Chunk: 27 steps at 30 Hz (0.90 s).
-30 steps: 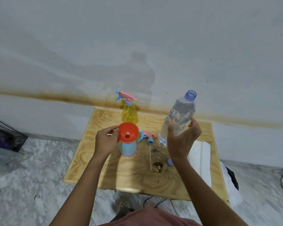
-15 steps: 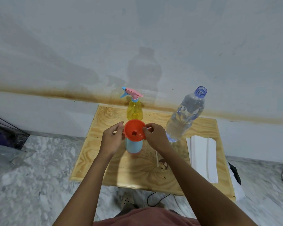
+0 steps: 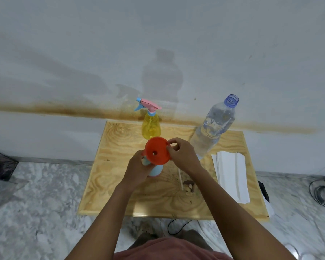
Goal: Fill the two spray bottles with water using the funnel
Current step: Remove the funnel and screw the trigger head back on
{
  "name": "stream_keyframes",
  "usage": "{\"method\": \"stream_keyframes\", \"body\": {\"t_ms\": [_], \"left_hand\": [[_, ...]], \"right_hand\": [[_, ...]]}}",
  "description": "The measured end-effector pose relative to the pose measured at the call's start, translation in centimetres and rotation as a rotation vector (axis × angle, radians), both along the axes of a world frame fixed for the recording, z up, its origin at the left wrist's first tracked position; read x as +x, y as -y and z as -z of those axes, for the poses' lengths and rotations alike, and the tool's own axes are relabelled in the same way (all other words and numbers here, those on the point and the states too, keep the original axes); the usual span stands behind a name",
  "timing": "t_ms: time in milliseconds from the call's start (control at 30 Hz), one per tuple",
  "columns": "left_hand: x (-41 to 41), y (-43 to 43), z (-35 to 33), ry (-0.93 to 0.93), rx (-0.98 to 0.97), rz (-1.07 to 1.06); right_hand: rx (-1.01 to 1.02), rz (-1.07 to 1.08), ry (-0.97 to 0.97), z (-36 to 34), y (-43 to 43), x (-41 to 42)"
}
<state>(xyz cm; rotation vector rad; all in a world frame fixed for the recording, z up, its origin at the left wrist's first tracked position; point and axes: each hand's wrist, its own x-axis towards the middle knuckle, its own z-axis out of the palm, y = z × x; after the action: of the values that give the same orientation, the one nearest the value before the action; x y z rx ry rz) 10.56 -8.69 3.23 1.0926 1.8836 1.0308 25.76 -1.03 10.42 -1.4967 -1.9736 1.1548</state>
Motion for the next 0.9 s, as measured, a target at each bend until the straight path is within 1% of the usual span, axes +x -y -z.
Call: {"method": "stream_keyframes", "body": {"t_ms": [167, 267, 333, 600, 733, 900], "left_hand": [[0.3, -0.2, 0.1, -0.019, 0.030, 0.011], [0.1, -0.2, 0.1, 0.014, 0.063, 0.025], [0.1, -0.1, 0.1, 0.020, 0.069, 0.023], [-0.2, -0.3, 0.4, 0.044, 0.053, 0.025], [-0.2, -0.5, 0.4, 0.077, 0.061, 0.024], [0.0, -0.7, 0.1, 0.119, 0.026, -0.010]], "right_hand": [[0.018, 0.066, -0.072, -0.5, -0.1, 1.7], [-0.030, 0.137, -0.160, -0.4, 0.0, 3.9], [-0.075, 0.177, -0.175, 0.3, 0.6, 5.5], [-0.233, 0.182, 0.158, 7.0, 3.5, 7.7], [-0.258, 0.173, 0.227, 9.1, 3.8, 6.9], [-0.234, 0.220, 0.311, 9.3, 3.6, 6.2]]}}
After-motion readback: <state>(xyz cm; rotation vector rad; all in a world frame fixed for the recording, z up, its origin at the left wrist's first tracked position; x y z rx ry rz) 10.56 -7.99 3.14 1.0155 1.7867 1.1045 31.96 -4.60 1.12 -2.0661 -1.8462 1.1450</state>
